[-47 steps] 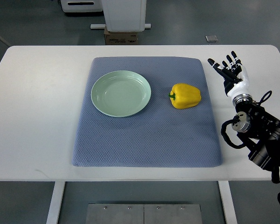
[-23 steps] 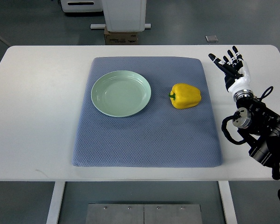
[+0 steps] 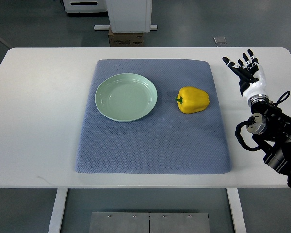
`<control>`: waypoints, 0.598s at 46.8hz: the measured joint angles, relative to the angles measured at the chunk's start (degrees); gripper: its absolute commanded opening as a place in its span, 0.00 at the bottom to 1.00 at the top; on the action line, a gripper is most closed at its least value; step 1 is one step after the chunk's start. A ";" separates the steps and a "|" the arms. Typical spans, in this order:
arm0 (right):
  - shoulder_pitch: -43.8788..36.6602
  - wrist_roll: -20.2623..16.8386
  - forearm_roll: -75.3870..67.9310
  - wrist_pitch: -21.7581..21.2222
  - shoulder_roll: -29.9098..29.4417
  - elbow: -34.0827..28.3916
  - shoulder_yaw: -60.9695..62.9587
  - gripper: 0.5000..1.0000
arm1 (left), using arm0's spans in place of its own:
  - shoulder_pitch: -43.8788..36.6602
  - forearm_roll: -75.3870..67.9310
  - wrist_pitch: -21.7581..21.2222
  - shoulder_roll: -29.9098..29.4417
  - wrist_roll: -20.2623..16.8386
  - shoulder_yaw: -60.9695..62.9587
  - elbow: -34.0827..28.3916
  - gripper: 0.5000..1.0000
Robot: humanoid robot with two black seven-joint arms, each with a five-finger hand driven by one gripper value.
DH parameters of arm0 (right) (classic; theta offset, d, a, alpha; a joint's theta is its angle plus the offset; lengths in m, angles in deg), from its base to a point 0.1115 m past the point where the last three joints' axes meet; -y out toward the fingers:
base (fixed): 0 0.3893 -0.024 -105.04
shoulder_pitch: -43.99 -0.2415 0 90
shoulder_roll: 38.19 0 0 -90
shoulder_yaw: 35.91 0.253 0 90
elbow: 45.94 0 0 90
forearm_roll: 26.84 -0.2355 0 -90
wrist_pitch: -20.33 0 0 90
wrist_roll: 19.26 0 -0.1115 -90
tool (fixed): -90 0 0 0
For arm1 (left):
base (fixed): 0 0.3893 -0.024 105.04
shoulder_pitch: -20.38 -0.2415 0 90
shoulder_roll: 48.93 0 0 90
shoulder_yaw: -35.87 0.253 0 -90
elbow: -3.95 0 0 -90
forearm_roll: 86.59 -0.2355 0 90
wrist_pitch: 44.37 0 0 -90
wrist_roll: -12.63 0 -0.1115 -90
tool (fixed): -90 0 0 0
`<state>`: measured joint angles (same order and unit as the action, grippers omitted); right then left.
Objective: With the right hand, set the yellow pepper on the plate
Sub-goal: 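Move the right hand over the yellow pepper, fingers open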
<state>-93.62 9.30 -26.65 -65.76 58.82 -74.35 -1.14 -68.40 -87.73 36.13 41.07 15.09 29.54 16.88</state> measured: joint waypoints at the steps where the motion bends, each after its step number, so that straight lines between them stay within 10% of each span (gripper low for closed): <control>1: 0.00 0.03 0.13 0.01 0.00 -0.01 -0.30 1.00 | 0.01 0.00 0.00 0.00 0.00 0.00 0.00 1.00; 28: -3.26 2.20 5.70 -5.48 5.21 -3.91 -9.18 1.00 | 0.02 0.00 0.01 0.00 0.00 0.00 0.04 1.00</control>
<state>-96.88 11.50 -20.96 -71.24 64.02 -78.26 -10.32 -68.37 -87.73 36.14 41.07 15.08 29.54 16.92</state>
